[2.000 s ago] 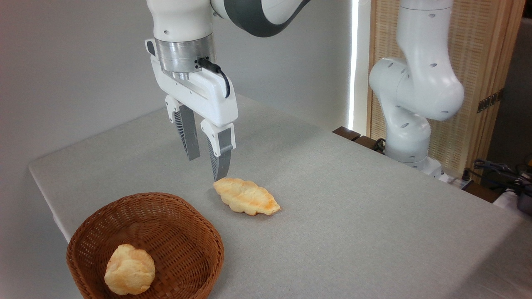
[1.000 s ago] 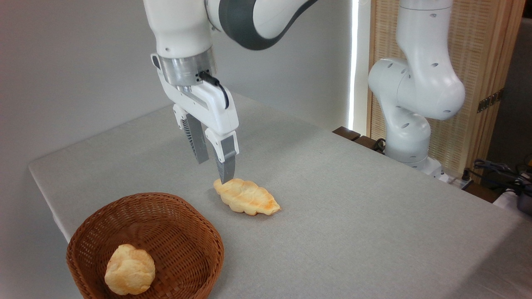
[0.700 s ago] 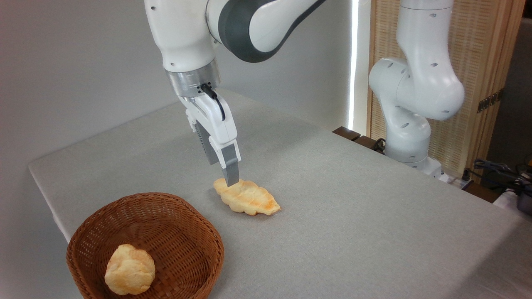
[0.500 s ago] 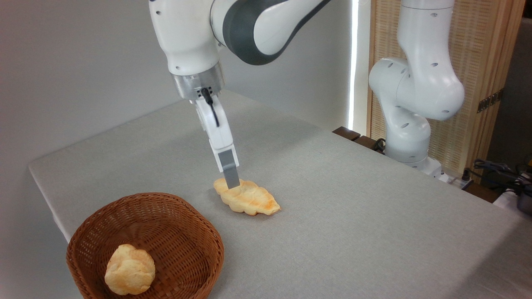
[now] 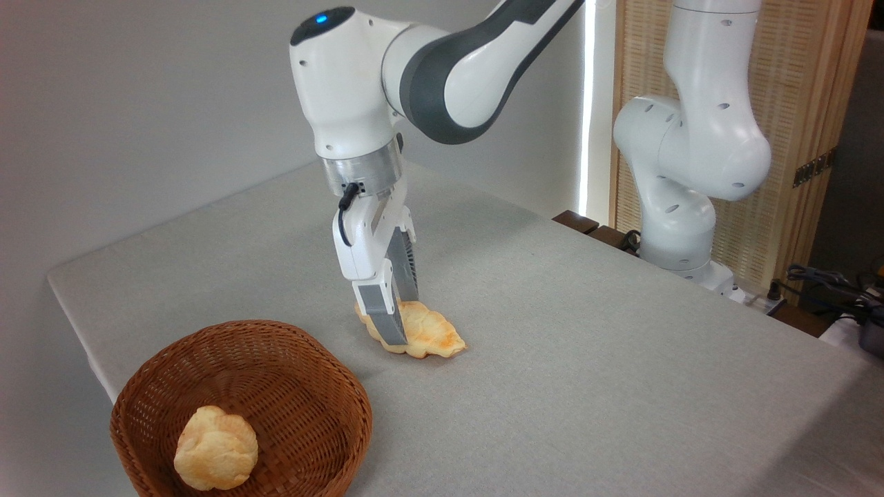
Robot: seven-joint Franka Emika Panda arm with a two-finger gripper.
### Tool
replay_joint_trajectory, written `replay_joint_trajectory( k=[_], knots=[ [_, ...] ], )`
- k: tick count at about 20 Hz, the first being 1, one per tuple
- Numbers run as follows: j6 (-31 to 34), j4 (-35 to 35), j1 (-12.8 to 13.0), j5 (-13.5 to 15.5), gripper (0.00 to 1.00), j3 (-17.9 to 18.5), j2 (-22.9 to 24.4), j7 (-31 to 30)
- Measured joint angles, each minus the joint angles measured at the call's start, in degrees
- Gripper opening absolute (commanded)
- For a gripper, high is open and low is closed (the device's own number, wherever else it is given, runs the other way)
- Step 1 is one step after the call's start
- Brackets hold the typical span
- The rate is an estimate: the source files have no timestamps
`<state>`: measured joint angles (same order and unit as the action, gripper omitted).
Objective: Put bread into the basket
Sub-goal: 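Close the gripper fingers around the edge of the flat bread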
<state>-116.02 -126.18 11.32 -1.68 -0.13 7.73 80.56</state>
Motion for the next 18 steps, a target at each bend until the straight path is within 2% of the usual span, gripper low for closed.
replay_joint_trajectory(
  k=[4, 18],
  knots=[
    [-0.30, -1.01, 1.48, -0.98, 1.00, -0.05, 0.16, 0.50],
    [-0.58, -1.62, 2.36, -1.01, 1.00, -0.05, -0.05, 3.81]
  ],
)
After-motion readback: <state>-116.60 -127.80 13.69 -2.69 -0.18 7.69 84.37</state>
